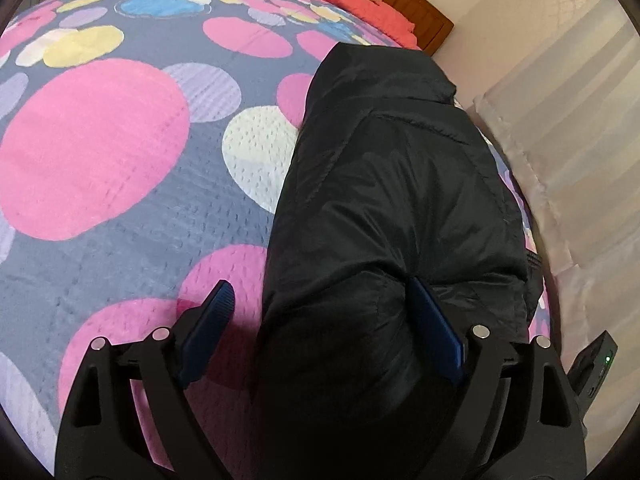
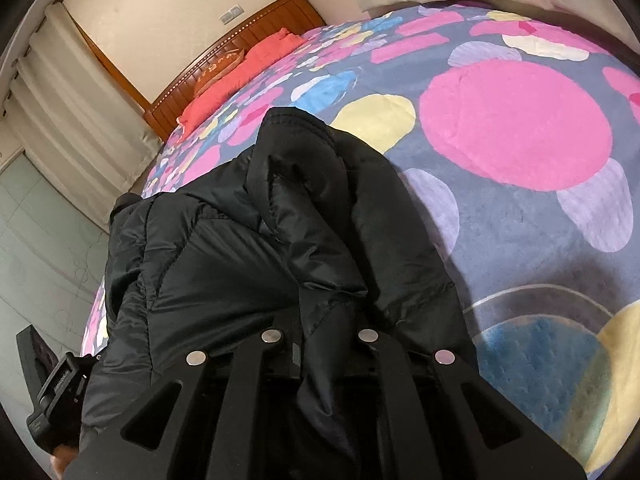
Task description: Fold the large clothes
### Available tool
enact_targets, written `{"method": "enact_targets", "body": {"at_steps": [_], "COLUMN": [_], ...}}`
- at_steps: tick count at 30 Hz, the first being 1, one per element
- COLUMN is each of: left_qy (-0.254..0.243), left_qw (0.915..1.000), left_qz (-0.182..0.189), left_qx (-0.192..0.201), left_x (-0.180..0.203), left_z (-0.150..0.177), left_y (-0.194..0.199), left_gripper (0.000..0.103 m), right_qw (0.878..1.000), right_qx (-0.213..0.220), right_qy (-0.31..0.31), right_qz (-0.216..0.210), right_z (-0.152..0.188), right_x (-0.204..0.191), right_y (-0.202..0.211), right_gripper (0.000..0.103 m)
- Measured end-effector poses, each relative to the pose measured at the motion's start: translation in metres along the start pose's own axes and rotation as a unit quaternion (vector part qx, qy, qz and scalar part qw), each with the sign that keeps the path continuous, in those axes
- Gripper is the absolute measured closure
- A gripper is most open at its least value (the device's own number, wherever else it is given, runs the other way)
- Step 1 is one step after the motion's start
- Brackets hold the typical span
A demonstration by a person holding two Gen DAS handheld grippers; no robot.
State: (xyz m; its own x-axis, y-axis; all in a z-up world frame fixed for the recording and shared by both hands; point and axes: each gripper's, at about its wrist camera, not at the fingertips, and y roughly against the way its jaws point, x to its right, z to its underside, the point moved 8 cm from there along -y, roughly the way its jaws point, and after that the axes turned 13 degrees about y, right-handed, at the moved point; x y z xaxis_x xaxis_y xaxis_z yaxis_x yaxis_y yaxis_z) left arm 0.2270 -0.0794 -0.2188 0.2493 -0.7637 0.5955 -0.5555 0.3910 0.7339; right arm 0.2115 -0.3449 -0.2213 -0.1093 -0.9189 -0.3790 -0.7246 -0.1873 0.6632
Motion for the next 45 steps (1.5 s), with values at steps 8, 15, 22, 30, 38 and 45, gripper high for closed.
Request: {"method": "enact_targets", "body": {"at_steps": [8,15,22,30,38,45], "left_qy": [0.043,0.060,0.011,0.026,0.008,-0.003], "left_qw": [0.9979,0.9977,0.9991,0.9952,0.9865,0.9826], "left_qz": [0.041,0.031,0.038,0.079,0.126,0.150], "left_qx": [-0.025,0.007,0.016,-0.052,-0.104,-0.110], "left_x": [-0.009,-0.019,-0.015,-0.009,0.008,0.019], "left_z": [-0.004,-0.014,-0.017,-0.009,-0.008,-0.012], "left_y": [0.011,0.031,0.034,-0.002,-0.020,-0.015], "left_gripper": [0.015,0.015,0.014,0.002,0.015,0.029], "right_qw": [1.000,1.000,1.000,0.999,0.998,0.997], "right_qx": [-0.015,-0.004,0.018,-0.047,-0.043,-0.011], "right_qy": [-0.008,-0.015,0.008,0.020,0.011,0.012], "right_qz": [-0.019,-0.016,0.005,0.012,-0.040,-0.070], "right_z": [-0.008,-0.019,-0.042,-0.020,-0.010,-0.011], "right_x": [-0.001,-0.002,0.000,0.013,0.004,-0.017], "right_y": [0.010,0.041,0.051,-0.007,-0.017,0.002], "right_gripper": [0.096,0.070,0.032,0.016,0.043,0.072]}}
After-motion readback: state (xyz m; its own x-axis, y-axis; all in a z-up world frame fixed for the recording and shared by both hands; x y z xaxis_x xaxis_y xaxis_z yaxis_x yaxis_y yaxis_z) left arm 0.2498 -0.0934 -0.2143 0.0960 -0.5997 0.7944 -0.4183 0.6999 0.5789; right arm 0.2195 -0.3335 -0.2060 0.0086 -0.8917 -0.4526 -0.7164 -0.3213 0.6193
